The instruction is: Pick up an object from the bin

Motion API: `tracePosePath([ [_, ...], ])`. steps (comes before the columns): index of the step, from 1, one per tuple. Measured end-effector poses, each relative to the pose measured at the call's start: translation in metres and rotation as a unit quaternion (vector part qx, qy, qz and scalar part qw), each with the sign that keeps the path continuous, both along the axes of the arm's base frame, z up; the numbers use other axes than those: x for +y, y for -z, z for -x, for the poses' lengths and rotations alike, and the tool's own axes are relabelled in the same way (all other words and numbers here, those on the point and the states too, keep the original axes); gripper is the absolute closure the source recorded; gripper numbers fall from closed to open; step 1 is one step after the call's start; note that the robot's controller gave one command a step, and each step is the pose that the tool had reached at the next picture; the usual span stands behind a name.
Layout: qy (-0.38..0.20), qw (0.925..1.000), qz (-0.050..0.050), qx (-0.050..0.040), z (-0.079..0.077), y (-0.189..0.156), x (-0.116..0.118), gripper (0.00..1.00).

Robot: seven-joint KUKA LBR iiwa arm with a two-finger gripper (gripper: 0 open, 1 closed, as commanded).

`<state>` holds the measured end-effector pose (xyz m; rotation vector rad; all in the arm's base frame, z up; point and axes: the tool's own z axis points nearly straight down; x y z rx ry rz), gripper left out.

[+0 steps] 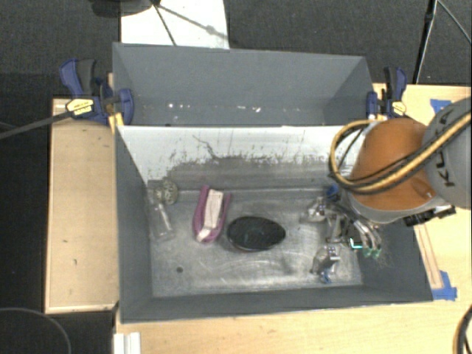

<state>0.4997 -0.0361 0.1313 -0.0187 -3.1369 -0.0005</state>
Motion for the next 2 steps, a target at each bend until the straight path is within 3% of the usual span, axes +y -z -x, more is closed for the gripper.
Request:
tracePosePath([
  [1, -0.180, 0.9836, 0.001, -0.0108, 0.012, 0.059, -0.081, 0.00],
  [2, -0.400, 0.9166, 0.000, -0.0056, -0.028, 0.030, -0.058, 0.00],
])
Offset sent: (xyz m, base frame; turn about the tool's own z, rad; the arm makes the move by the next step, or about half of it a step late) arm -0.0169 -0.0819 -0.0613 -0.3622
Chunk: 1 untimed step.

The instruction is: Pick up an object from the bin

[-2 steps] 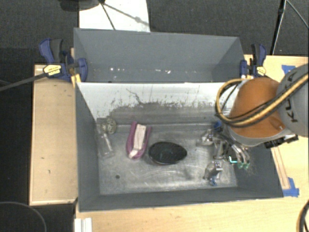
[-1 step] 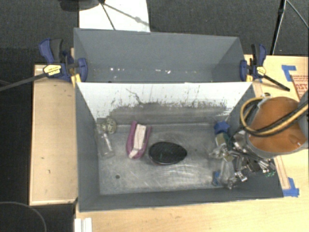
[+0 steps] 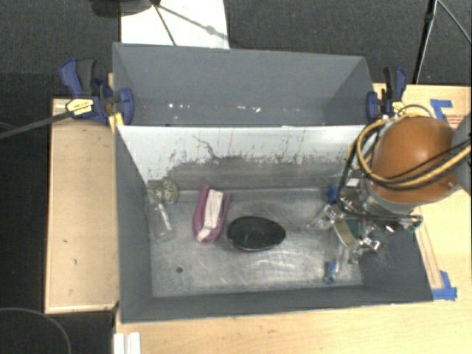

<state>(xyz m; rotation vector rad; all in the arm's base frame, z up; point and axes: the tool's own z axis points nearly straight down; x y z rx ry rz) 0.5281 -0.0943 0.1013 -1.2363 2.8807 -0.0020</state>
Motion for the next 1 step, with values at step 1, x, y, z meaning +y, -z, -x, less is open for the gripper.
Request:
tracePosePath([
  [1, -0.120, 0.9927, 0.000, 0.0015, -0.0234, -0.0039, 0.0172, 0.00],
])
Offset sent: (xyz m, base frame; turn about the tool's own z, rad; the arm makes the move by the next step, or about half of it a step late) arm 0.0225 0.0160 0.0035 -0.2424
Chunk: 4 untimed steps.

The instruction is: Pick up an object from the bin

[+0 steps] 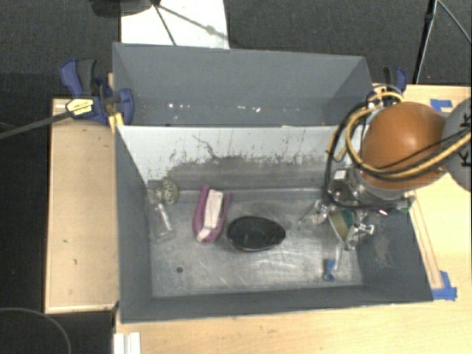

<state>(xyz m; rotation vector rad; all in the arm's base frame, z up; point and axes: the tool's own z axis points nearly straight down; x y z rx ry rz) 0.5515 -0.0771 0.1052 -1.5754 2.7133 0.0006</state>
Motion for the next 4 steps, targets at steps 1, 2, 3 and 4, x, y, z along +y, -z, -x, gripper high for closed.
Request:
tracePosePath([
  [1, -0.264, 0.9644, -0.007, -0.0021, -0.001, 0.033, -0.031, 0.00],
  [2, -0.382, 0.9243, 0.003, -0.0024, -0.012, 0.033, 0.005, 0.00],
  [3, -0.379, 0.9255, 0.001, -0.0025, -0.013, 0.031, 0.008, 1.00],
  [4, -0.375, 0.9271, 0.002, -0.0019, -0.014, -0.029, 0.009, 1.00],
])
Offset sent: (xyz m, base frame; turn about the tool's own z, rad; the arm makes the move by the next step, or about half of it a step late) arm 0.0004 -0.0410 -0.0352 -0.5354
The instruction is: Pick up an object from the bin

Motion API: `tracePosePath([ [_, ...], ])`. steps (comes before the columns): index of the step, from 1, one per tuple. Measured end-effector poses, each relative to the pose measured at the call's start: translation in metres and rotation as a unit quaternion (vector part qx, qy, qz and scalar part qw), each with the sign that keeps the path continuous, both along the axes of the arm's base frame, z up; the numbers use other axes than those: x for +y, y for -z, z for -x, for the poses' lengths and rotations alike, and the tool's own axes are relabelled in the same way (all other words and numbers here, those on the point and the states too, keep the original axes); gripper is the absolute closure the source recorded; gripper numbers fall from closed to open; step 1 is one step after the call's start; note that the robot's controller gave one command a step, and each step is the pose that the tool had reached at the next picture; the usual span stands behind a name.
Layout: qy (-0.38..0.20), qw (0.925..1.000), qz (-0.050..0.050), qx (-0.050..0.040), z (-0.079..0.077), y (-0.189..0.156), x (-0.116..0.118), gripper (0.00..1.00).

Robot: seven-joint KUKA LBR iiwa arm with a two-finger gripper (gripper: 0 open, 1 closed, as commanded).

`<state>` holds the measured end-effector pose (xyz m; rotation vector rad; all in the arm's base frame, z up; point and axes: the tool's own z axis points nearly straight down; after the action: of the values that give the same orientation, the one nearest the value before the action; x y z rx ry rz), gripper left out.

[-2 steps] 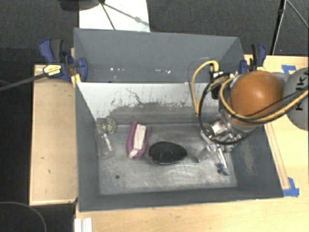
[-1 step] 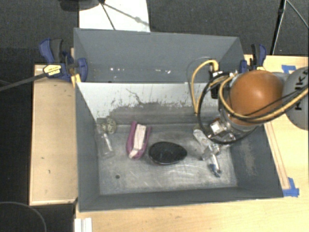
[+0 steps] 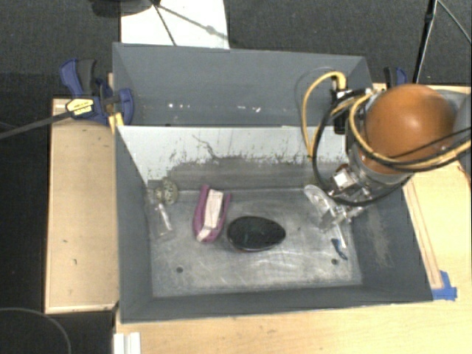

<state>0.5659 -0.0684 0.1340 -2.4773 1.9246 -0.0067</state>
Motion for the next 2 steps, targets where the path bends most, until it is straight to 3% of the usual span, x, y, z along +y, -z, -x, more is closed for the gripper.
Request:
tracePosePath([
  [2, 0.011, 0.9999, -0.001, 0.0014, -0.0007, -0.0144, 0.0016, 1.00],
])
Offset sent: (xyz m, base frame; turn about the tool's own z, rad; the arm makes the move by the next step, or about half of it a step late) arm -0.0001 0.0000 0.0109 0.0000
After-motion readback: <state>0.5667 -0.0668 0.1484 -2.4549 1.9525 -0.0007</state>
